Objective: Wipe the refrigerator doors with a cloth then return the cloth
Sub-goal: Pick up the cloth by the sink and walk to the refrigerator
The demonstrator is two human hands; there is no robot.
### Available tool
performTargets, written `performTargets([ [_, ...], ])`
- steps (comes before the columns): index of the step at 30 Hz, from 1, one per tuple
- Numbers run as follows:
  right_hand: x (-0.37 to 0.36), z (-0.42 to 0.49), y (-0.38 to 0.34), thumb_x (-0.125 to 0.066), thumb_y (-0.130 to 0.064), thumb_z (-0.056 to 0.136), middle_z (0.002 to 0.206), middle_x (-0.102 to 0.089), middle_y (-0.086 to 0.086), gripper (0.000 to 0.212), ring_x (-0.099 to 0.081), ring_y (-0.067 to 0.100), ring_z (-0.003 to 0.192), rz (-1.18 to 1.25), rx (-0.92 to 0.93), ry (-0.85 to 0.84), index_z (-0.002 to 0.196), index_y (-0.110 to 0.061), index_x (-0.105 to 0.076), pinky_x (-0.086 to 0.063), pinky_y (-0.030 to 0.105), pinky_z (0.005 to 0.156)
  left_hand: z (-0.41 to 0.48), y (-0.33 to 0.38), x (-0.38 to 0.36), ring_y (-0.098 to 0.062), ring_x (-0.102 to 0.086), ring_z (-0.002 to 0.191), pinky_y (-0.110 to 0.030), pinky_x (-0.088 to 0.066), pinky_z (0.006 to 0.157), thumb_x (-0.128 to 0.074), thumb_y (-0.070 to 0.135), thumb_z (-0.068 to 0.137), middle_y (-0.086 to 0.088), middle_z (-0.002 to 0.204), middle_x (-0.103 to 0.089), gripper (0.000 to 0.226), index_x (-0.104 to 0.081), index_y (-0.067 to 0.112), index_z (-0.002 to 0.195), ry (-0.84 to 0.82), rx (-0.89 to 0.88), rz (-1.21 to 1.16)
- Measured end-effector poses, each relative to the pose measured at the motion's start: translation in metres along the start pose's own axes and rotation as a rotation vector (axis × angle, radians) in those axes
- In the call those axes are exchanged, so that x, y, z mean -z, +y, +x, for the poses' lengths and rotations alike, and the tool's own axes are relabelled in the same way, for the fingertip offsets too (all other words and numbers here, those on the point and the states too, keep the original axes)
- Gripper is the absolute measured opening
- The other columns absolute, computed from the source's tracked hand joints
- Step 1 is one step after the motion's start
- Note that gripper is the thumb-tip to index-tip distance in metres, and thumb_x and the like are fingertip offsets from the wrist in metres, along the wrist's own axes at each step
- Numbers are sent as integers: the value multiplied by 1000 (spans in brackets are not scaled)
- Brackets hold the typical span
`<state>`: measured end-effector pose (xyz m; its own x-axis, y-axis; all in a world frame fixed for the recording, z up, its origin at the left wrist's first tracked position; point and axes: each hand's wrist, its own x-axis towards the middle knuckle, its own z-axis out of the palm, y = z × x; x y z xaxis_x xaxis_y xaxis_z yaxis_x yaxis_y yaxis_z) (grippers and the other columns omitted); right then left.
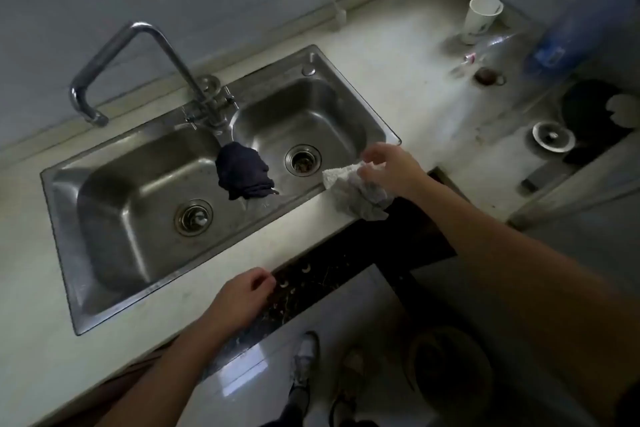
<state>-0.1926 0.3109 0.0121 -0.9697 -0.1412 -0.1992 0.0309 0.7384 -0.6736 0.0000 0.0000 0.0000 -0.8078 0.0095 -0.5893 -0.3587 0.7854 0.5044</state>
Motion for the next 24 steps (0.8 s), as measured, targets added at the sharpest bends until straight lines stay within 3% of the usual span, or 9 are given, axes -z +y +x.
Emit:
performTargets([
  [4,-5,21,-1,-82,-41,81,119,-71,4,49,-65,26,108,-265,22,-202,122,-19,-67,-48,31,85,-5,-7,-5,-7,-65,83,-29,-50,76,-54,36,98,9,87,-71,16,-68,29,94,-2,24,-90],
  [8,-15,29,6,-81,-51,79,115,-70,2,48,-64,26,109,-337,-20,-234,117,-25,-69,-49,34,90,-5,-15,-9,-4,-65,85,-27,-50,77,-55,35,98,11,91,-71,13,-67,31,95,-22,26,-90],
  [11,-19,30,9,-81,-55,75,106,-71,1,49,-66,27,102,-336,-29,-219,111,-24,-69,-50,34,82,-6,-20,-12,0,-63,84,-21,-46,72,-54,34,98,11,91,-70,12,-64,36,93,-33,33,-87],
  [15,-19,21,18,-79,-56,78,97,-65,-2,48,-63,23,95,-321,-100,-217,108,-21,-67,-51,36,85,-7,-25,-16,-2,-66,80,-19,-46,68,-54,35,98,10,87,-72,13,-65,36,91,-45,49,-105],
  [19,-23,7,25,-75,-61,71,69,-60,5,50,-60,28,75,-234,-138,-164,71,-12,-63,-42,36,64,-10,-24,-20,-2,-65,82,-16,-44,67,-56,32,97,8,88,-72,12,-67,31,93,-60,34,-108],
  [24,-23,-18,30,-78,-43,85,65,-54,2,40,-57,27,71,-127,-146,-72,69,-14,-55,-34,34,56,-14,-27,-21,-11,-70,77,-33,-54,76,-56,29,97,2,84,-73,15,-67,30,87,-73,33,-114],
])
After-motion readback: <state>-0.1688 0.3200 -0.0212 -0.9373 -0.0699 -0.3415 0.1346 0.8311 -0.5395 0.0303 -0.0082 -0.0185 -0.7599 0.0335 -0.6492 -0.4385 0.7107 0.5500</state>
